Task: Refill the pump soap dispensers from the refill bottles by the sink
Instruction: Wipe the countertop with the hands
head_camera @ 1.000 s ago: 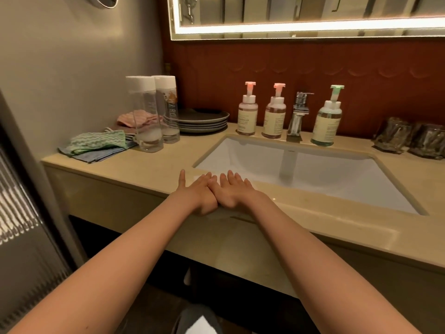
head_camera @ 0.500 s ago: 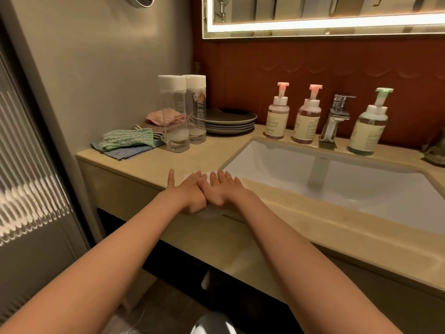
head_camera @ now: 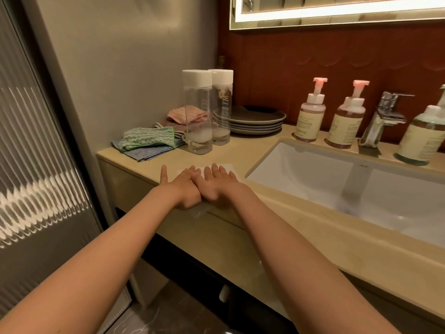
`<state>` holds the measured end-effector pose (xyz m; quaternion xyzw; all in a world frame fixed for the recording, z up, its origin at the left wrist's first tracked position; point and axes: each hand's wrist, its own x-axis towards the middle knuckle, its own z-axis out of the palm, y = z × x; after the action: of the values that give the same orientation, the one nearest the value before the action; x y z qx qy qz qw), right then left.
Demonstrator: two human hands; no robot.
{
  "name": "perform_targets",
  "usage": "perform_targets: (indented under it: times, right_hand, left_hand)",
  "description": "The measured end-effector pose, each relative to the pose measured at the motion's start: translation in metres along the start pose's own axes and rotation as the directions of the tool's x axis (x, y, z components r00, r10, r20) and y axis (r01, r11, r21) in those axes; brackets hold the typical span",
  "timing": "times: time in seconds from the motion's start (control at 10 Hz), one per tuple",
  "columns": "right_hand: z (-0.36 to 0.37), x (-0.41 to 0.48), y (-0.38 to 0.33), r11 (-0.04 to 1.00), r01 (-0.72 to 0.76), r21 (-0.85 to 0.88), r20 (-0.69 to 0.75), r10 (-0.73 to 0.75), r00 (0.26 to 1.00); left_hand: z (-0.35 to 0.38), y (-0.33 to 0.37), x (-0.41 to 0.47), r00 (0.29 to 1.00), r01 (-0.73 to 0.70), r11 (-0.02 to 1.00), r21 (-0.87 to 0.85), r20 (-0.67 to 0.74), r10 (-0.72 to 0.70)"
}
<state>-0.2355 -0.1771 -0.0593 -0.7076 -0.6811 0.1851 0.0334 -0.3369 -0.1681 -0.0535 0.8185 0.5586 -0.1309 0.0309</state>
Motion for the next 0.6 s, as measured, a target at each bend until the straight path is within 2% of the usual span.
perform_targets:
  times: [0.4,0.6]
  right_hand:
    - [-0.003,0.052,-0.022,0.998,0.055,-0.008,0.013,-0.055,0.998]
    - [-0.006,0.064,-0.025,0.998,0.055,-0.003,0.024,-0.055,0.998]
  left_hand:
    - [-0.005,-0.035,0.037,0.997,0.077,0.995,-0.065,0.010,-0.077]
    - [-0.009,-0.037,0.045,0.996,0.092,0.995,-0.044,0.022,-0.091]
